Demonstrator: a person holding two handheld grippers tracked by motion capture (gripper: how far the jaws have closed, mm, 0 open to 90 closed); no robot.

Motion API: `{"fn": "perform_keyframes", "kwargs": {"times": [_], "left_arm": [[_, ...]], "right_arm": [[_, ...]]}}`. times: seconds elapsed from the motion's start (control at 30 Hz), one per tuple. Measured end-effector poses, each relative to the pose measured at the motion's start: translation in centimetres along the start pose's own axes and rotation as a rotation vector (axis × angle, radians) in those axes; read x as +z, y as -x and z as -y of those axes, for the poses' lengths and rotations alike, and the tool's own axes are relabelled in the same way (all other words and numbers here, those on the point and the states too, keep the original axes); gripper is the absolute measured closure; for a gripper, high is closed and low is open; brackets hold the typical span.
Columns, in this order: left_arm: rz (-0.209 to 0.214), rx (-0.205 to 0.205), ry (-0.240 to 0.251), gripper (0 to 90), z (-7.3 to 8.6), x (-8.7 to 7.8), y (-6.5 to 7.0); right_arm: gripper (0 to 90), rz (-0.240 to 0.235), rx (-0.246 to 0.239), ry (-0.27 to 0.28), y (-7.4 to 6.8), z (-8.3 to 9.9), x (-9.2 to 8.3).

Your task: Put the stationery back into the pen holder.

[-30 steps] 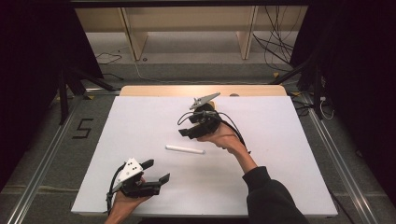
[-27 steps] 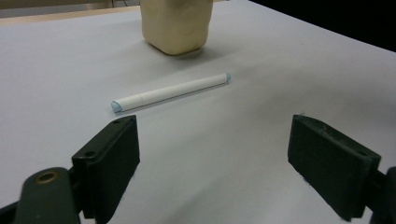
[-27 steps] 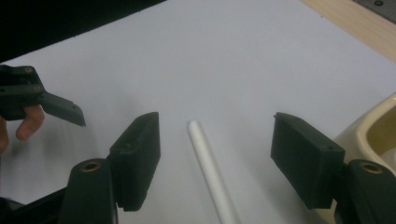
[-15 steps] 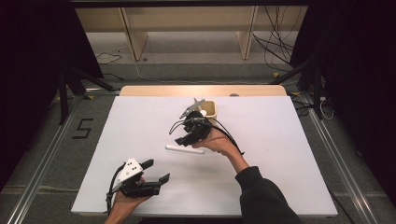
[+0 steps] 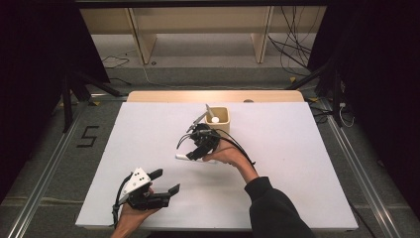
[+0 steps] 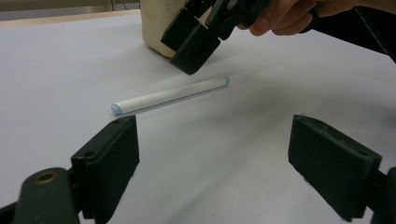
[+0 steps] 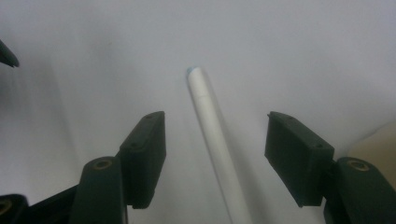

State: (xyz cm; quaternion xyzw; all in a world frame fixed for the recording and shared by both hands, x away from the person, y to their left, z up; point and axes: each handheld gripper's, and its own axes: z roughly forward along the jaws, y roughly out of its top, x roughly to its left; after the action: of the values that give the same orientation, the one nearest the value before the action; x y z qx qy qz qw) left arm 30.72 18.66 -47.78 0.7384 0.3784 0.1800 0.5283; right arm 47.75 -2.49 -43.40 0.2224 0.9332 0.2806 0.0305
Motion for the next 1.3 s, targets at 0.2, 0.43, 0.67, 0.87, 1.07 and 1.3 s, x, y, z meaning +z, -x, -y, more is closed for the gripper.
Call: {"fn": "perform_keyframes", "kwargs": {"times": [0.2, 0.43, 0.67, 0.87, 1.07, 1.3], "left_arm": [[0.000, -0.001, 0.002, 16.2, 0.0, 0.0, 0.0], [0.002, 0.001, 0.002, 16.2, 0.0, 0.1, 0.1], [0.002, -0.001, 0.002, 16.2, 0.0, 0.1, 0.1], [0.003, 0.001, 0.003, 16.1, 0.0, 0.0, 0.1], [0.003, 0.001, 0.001, 16.2, 0.0, 0.1, 0.1], [0.003, 0.001, 0.000, 16.2, 0.0, 0.1, 0.1]], "right_arm": [[42.0, -0.004, -0.011, -0.026, 0.0, 0.1, 0.8], [46.4, -0.017, -0.009, -0.052, 0.1, 0.4, 1.4], [50.4, -0.018, -0.007, -0.077, 0.3, 0.6, 1.9], [54.2, -0.016, -0.010, -0.087, 0.4, 0.7, 2.0], [57.0, -0.018, -0.018, -0.104, 0.5, 0.9, 2.2], [58.4, -0.002, -0.015, -0.115, 0.7, 1.0, 2.5]]}}
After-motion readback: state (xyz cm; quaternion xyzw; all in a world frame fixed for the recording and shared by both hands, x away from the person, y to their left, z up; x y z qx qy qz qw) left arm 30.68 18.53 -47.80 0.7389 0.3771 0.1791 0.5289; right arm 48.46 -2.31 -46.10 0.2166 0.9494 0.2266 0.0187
